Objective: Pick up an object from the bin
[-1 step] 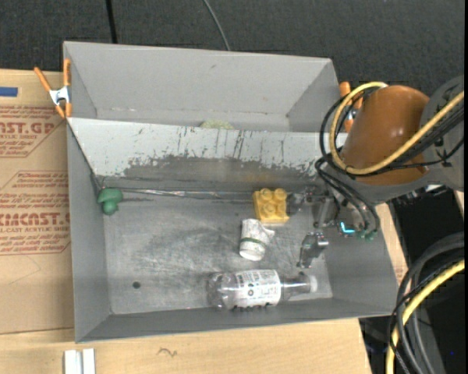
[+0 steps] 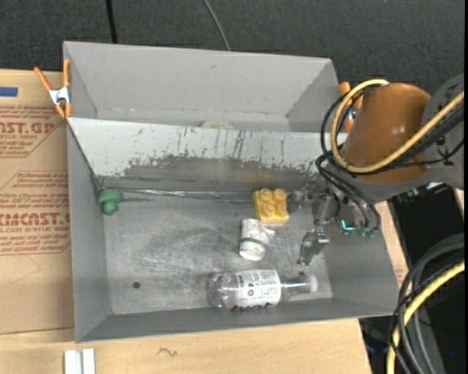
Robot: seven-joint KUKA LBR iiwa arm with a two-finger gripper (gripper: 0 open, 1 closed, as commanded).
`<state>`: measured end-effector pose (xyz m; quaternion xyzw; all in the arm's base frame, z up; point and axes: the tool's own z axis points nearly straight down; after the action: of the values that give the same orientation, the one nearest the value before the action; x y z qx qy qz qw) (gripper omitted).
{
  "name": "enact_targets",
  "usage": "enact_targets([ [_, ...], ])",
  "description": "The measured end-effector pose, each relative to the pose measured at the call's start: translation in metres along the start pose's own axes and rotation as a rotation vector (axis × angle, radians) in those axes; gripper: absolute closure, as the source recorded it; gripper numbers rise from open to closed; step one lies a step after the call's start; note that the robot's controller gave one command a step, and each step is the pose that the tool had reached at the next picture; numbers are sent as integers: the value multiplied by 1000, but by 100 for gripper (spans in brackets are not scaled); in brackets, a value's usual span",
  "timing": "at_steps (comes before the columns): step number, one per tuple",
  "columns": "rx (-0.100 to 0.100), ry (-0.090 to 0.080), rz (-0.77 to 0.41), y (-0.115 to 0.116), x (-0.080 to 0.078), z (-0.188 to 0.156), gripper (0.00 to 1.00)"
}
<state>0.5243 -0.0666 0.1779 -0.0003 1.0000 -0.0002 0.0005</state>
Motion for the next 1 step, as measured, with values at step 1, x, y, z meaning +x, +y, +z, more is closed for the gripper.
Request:
enact_targets([
  [1,1,-6,-65,19,4,47,0],
])
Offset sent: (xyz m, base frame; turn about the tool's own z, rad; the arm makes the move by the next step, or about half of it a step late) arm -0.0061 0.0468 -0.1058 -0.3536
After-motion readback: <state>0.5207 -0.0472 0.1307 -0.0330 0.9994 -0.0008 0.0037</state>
